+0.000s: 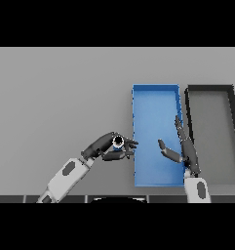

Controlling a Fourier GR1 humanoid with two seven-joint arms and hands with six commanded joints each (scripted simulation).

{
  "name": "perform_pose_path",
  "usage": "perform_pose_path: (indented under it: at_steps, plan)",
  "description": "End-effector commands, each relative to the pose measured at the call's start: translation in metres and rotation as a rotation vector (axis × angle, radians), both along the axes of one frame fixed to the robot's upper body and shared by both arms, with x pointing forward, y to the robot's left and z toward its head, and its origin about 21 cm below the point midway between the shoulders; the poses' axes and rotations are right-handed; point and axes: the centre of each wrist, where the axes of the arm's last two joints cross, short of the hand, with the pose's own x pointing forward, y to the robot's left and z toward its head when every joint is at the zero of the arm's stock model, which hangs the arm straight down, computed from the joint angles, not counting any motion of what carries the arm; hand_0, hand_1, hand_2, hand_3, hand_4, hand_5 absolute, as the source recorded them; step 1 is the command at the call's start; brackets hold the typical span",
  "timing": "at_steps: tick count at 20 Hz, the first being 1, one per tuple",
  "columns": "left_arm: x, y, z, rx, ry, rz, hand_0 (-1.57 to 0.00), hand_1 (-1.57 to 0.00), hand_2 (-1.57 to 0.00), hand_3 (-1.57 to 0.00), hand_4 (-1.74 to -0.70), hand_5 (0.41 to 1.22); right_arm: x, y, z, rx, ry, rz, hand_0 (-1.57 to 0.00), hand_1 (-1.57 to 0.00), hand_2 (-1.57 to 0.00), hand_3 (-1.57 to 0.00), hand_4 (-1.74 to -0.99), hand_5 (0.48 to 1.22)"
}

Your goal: Pick up the blue pipe and place it into the blue bin.

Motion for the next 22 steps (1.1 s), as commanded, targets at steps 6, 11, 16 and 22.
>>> perform_pose_path:
  at_steps: [6, 11, 16, 22]
  plan:
    - [0.001, 0.006, 0.001, 0.015, -0.020, 0.013, -1.57, -1.57, -1.57, -1.44, -1.73, 1.220, -0.009, 0.003, 0.001, 0.016, -0.013, -0.014, 0.00, 0.00, 0.00, 0.00, -1.197, 0.618]
    - [0.006, 0.003, 0.000, 0.023, -0.008, 0.010, -1.57, -1.57, -1.57, -1.44, -1.73, 1.221, -0.002, -0.004, 0.043, 0.136, -0.058, 0.175, 0.00, 0.00, 0.00, 0.00, -1.203, 0.573]
    - [0.006, -0.001, -0.003, 0.028, -0.007, 0.005, -1.57, -1.57, -1.57, -1.44, -1.73, 1.221, 0.005, 0.012, 0.099, 0.050, -0.058, 0.459, 0.00, 0.00, 0.00, 0.00, -1.274, 0.518]
    - [0.009, 0.001, -0.005, 0.050, -0.013, 0.007, -1.57, -1.57, -1.57, -1.44, -1.73, 1.221, 0.013, 0.042, 0.144, -0.043, -0.074, 0.685, 0.00, 0.00, 0.00, 0.00, -1.295, 0.522]
